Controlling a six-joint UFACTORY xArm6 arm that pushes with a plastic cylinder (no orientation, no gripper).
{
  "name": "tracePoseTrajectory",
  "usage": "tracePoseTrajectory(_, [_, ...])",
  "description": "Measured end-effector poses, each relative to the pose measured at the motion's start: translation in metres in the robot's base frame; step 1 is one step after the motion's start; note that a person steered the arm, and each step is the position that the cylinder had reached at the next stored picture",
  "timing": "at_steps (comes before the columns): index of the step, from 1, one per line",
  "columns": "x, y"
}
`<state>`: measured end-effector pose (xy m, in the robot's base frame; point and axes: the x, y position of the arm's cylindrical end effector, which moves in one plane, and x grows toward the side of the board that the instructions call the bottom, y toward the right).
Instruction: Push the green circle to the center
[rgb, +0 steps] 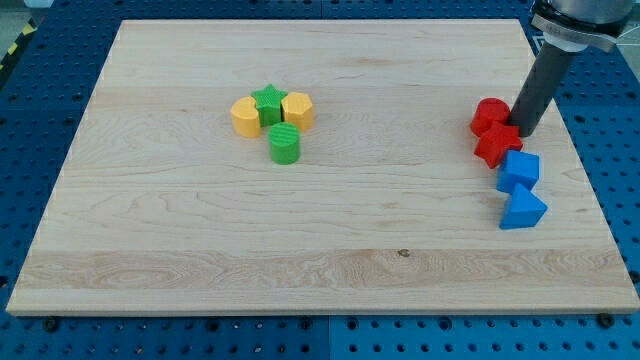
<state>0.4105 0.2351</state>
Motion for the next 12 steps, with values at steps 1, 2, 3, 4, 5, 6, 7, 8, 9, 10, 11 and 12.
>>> tracePoseTrajectory(1, [-0.014, 0.018])
tracePoseTrajectory(2, [-0.047, 0.039])
tracePoseTrajectory(3, [-0.055, 0.038])
tracePoseTrajectory(4, [-0.055, 0.02])
tracePoseTrajectory(5, [-0.057, 0.001])
tracePoseTrajectory(6, [-0.072, -0.036])
tracePoseTrajectory(7, [-0.093, -0.069])
tracePoseTrajectory(8, [-0.095, -0.087])
tracePoseTrajectory(9, [-0.095, -0.105])
tracePoseTrajectory(10, [-0.095, -0.136])
tracePoseTrajectory(11, [-0.074, -0.181])
tracePoseTrajectory(12, [-0.003, -0.184])
